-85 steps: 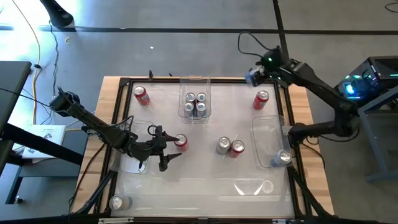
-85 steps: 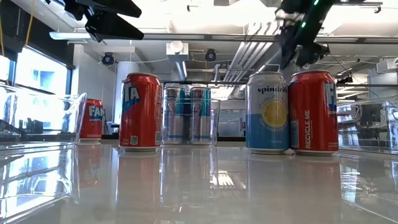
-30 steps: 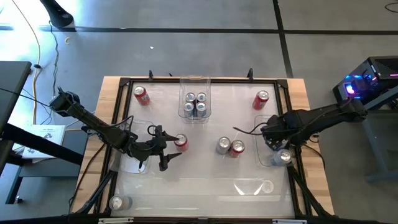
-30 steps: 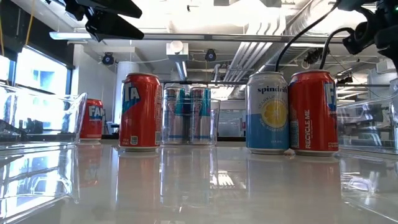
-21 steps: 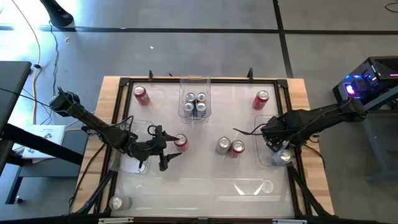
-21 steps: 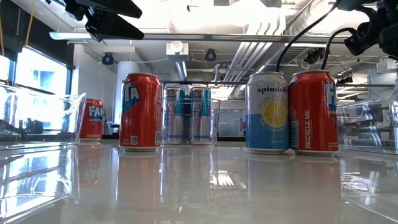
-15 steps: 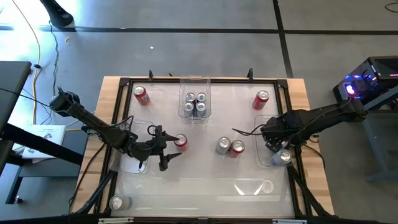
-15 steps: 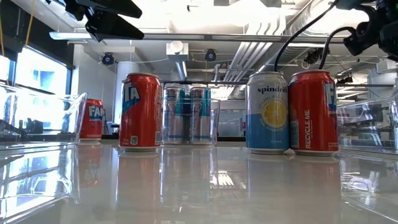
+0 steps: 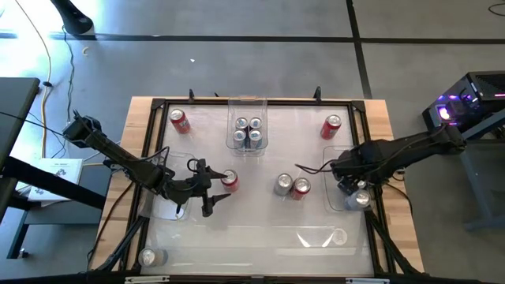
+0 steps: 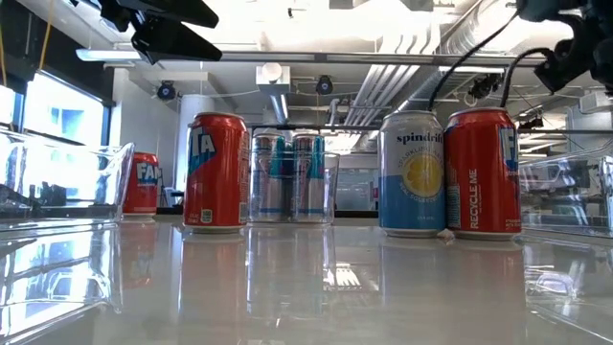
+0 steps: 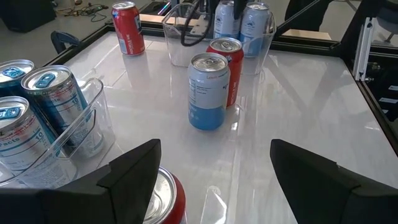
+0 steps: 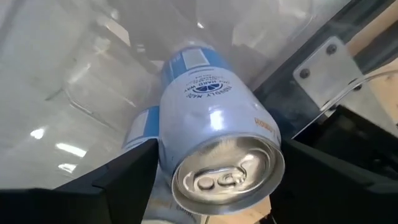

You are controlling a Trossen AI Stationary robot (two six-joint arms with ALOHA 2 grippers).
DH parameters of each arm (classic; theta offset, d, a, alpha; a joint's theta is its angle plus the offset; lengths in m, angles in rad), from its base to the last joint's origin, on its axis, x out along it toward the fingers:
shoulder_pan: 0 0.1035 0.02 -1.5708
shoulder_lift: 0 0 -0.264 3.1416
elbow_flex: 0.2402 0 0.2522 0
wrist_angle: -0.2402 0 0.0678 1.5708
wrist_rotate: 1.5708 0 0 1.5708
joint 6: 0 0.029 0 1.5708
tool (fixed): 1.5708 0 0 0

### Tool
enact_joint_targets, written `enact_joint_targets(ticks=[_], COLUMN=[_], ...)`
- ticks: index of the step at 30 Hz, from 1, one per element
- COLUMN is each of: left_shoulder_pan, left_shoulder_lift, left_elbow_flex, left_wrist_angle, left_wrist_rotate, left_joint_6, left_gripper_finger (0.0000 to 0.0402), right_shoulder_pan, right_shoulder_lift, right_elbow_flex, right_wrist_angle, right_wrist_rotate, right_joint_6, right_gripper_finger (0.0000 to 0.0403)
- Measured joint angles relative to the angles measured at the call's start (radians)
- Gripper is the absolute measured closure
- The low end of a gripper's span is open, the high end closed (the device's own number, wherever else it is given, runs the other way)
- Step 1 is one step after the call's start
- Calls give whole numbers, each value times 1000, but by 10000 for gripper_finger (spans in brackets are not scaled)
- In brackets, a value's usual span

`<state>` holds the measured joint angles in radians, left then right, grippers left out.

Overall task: Sort soda cans
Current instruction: Put the top right blue-white soda can into the bottom right transparent bin, then put the right blue-white soda can into the bottom right transparent bin

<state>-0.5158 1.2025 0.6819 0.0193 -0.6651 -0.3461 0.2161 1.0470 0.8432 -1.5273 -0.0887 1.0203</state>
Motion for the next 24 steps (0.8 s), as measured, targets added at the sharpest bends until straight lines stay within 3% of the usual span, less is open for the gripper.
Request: enact_joint_targets(ticks=[7, 16, 19, 24], left_shoulder_pan=[0, 0, 0, 0], left_shoulder_lift=[0, 0, 0, 0], left_elbow_flex=[0, 0, 0, 0], left_wrist_angle=[1, 2, 2, 2], left_wrist_rotate=[0, 0, 0, 0], left_joint_6=[1, 3, 3, 8], left_gripper_finger=[106, 106, 106, 106], right_shoulder_pan=[-19, -47, -48, -22], right_shoulder_lift=[0, -1, 3, 23], right_elbow_flex=[2, 160, 237, 368], right_wrist_angle=[-2, -44, -43, 60], right_wrist_rotate=[-28, 41, 87, 273], right_joint_6=[3, 11, 26, -34], right_gripper_finger=[68, 67, 67, 67])
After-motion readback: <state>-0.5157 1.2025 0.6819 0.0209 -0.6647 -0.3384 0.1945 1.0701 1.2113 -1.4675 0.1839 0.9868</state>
